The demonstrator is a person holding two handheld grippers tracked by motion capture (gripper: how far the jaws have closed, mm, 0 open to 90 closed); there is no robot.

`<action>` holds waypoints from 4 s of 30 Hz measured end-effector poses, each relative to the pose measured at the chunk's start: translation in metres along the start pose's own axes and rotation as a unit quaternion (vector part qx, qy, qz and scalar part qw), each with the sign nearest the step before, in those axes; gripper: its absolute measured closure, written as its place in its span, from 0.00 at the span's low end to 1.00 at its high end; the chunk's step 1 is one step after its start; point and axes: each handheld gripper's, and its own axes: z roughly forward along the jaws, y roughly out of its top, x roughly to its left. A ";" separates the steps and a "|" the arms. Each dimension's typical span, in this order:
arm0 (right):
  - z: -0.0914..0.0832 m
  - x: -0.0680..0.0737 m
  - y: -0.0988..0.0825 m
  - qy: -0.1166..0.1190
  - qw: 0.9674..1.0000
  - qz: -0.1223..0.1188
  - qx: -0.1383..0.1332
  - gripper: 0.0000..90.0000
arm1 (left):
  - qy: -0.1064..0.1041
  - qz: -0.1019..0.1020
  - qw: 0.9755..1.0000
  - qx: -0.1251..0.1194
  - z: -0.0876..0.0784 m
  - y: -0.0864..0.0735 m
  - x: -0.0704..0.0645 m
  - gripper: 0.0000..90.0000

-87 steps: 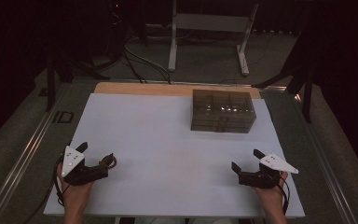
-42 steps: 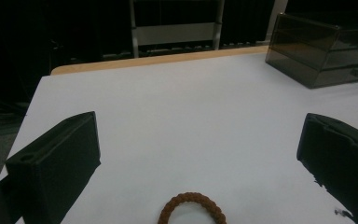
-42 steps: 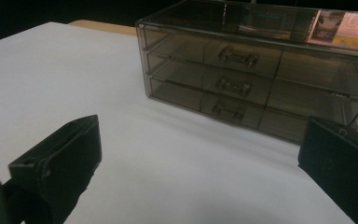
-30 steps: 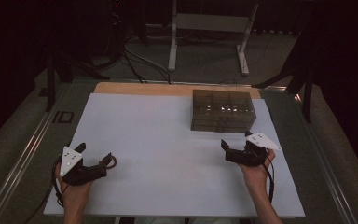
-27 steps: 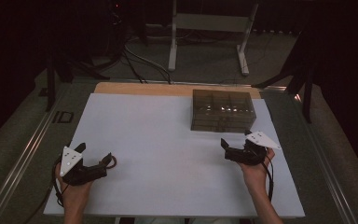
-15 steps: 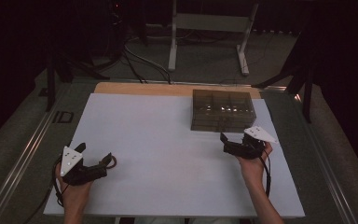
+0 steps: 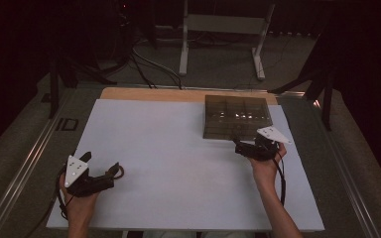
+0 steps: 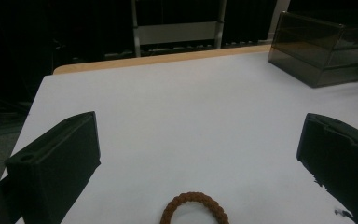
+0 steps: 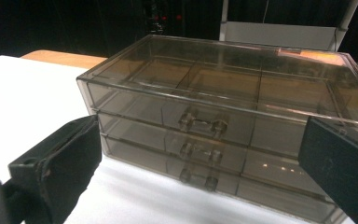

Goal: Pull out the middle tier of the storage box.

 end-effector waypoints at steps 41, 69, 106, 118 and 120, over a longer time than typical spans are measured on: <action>0.044 0.004 -0.022 -0.056 0.998 0.015 0.037 0.00 | -0.001 -0.003 1.000 -0.001 0.000 0.000 0.001 0.01; 0.057 0.019 -0.034 -0.129 0.990 0.043 0.040 0.17 | -0.001 -0.003 1.000 -0.001 0.000 0.000 0.001 0.01; 0.060 0.037 -0.039 -0.164 0.983 0.070 0.034 0.62 | -0.002 -0.003 1.000 0.000 0.000 0.000 0.001 0.01; 0.060 0.037 -0.037 -0.165 0.983 0.077 0.037 0.63 | -0.003 -0.003 1.000 0.001 0.001 0.000 0.001 0.01; 0.060 0.037 -0.037 -0.165 0.982 0.077 0.039 0.63 | -0.003 -0.003 1.000 0.002 0.001 0.000 0.001 0.01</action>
